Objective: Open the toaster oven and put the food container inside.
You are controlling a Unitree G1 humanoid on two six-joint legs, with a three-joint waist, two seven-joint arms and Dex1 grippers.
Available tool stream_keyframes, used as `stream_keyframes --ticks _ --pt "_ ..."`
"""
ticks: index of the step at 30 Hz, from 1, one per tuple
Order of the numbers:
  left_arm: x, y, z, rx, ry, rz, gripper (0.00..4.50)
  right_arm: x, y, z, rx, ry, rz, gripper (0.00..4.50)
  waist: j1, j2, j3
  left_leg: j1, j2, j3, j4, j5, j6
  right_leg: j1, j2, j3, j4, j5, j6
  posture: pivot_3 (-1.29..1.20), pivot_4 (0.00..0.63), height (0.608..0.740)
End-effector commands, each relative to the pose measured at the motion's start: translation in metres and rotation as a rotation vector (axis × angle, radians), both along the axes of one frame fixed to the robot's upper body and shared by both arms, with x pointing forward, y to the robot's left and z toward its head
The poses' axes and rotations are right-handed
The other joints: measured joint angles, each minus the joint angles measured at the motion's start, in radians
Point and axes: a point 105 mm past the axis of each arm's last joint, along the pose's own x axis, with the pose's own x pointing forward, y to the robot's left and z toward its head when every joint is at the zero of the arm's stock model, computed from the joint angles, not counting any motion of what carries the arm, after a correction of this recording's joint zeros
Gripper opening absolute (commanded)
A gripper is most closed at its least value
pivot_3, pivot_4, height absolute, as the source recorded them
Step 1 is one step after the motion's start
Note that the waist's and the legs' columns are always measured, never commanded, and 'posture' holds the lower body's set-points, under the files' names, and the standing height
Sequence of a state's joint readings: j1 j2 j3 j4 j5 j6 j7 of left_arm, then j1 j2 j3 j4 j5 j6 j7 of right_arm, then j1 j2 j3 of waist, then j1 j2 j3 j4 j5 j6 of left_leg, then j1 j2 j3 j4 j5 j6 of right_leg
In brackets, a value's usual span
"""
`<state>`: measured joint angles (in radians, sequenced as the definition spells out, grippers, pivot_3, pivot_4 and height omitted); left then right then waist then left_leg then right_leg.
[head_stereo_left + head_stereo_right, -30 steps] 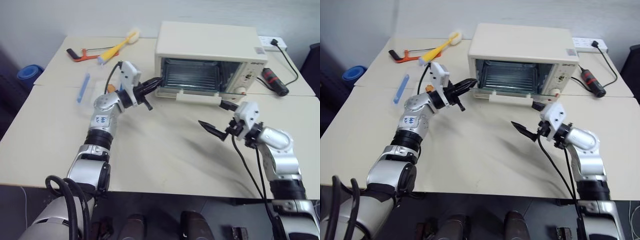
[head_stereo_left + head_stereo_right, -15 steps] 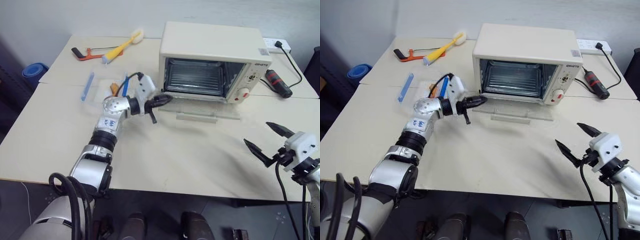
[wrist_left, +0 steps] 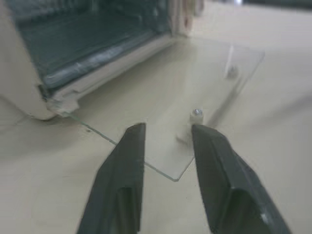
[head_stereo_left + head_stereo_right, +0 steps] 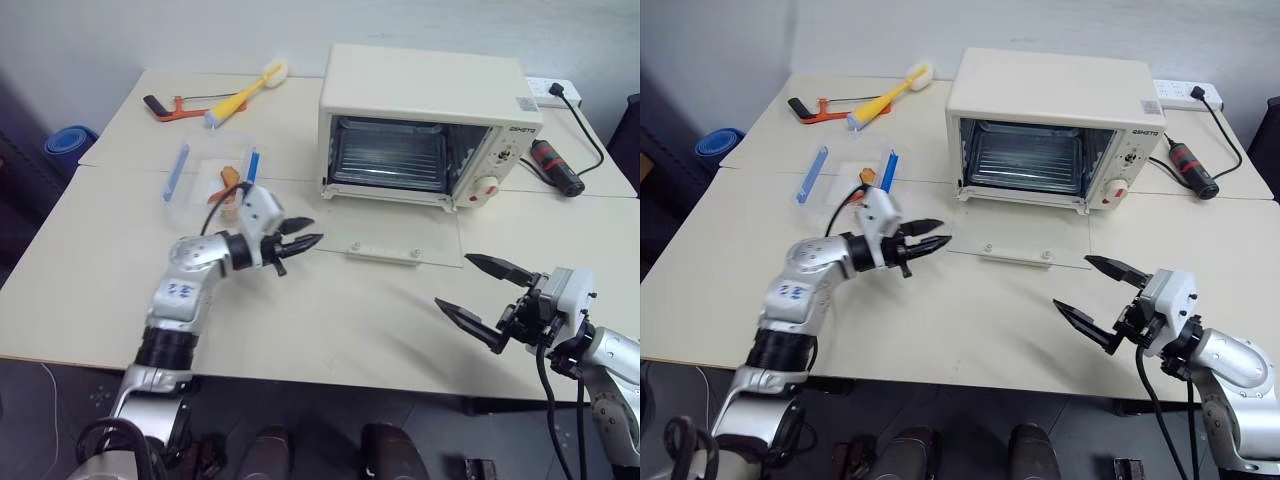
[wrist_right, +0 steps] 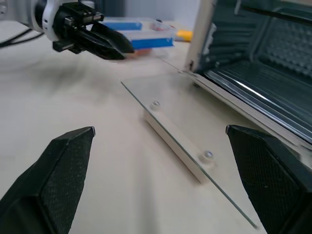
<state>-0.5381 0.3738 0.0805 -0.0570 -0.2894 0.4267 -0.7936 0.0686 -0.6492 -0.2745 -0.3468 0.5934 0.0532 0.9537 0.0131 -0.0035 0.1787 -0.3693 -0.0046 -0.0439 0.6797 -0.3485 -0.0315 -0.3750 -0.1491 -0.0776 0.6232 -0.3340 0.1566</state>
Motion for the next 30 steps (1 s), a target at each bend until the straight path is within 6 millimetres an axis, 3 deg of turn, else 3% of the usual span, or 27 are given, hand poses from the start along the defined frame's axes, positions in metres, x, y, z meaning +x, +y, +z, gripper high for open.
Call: stream_keyframes --ticks 1,3,6,9,12,15,18,24,26,30 --pt "-0.031 0.058 0.012 -0.067 0.002 0.159 2.84 -0.001 0.014 0.011 0.027 -0.07 0.06 4.5 -0.018 0.001 -0.001 0.001 0.001 0.0 -0.001 0.0 0.0 0.0 0.0 0.0 0.0 0.0 0.0 0.0 0.15 0.74" --pt "-0.048 0.093 0.002 -0.042 0.021 0.276 3.46 0.002 0.018 0.012 0.026 -0.093 0.081 4.5 -0.023 0.001 -0.001 0.004 0.001 0.0 -0.006 0.0 -0.001 0.0 0.001 0.002 -0.001 0.0 -0.001 0.0 0.15 0.74" --pt "-0.077 0.163 -0.014 0.007 0.06 0.568 4.35 0.009 0.02 0.012 0.017 -0.129 0.103 4.5 -0.02 0.001 0.0 0.004 0.001 -0.001 -0.005 0.0 -0.001 0.001 0.001 0.002 -0.001 0.0 -0.001 0.0 0.15 0.74" --pt "-0.095 0.188 -0.02 -0.017 0.106 0.683 4.46 0.013 0.019 0.008 0.001 -0.145 0.114 4.5 0.0 0.0 0.0 0.003 0.001 -0.002 -0.003 0.0 -0.001 0.001 0.0 0.001 -0.002 0.0 -0.001 0.0 0.15 0.74" --pt "-0.1 0.186 -0.026 -0.046 0.165 0.705 4.46 0.016 0.019 0.006 0.006 -0.142 0.116 4.5 0.018 0.0 0.0 0.001 -0.001 -0.004 0.0 -0.001 0.0 0.004 -0.001 0.001 -0.003 0.0 -0.002 0.0 0.15 0.74" --pt "-0.086 0.192 -0.028 -0.114 0.267 0.867 4.46 0.018 0.019 0.005 0.007 -0.142 0.119 4.5 0.019 0.0 0.0 0.001 -0.001 -0.005 0.001 -0.002 0.0 0.005 -0.001 0.001 -0.003 0.0 -0.002 0.0 0.15 0.74" --pt "-0.058 0.194 -0.017 -0.395 0.374 0.992 4.46 0.02 0.02 0.006 0.006 -0.145 0.136 4.5 0.015 0.0 0.0 0.002 -0.001 -0.006 0.002 -0.001 0.0 0.005 0.0 0.001 -0.001 0.0 -0.002 0.0 0.15 0.74" --pt "-0.014 0.161 0.005 -0.633 0.656 0.964 4.46 0.025 0.021 0.023 0.03 -0.2 0.142 4.5 -0.006 -0.004 0.0 0.001 -0.001 -0.004 0.002 -0.001 -0.001 0.001 0.001 0.001 0.002 0.0 -0.001 0.0 0.15 0.74" --pt "-0.003 0.158 0.004 -0.715 0.732 0.988 4.46 0.026 0.018 0.025 0.025 -0.213 0.124 4.5 -0.016 -0.004 0.0 0.001 -0.001 -0.003 0.001 -0.001 -0.001 0.0 0.001 0.001 0.001 0.0 -0.001 0.0 0.15 0.74" --pt "0.013 0.148 -0.001 -0.712 0.837 1.015 4.46 0.026 0.008 0.026 0.022 -0.225 0.078 4.5 -0.018 -0.004 0.0 0.002 -0.001 -0.002 -0.002 -0.001 -0.001 0.0 0.001 0.001 0.0 0.0 -0.001 0.0 0.15 0.74"
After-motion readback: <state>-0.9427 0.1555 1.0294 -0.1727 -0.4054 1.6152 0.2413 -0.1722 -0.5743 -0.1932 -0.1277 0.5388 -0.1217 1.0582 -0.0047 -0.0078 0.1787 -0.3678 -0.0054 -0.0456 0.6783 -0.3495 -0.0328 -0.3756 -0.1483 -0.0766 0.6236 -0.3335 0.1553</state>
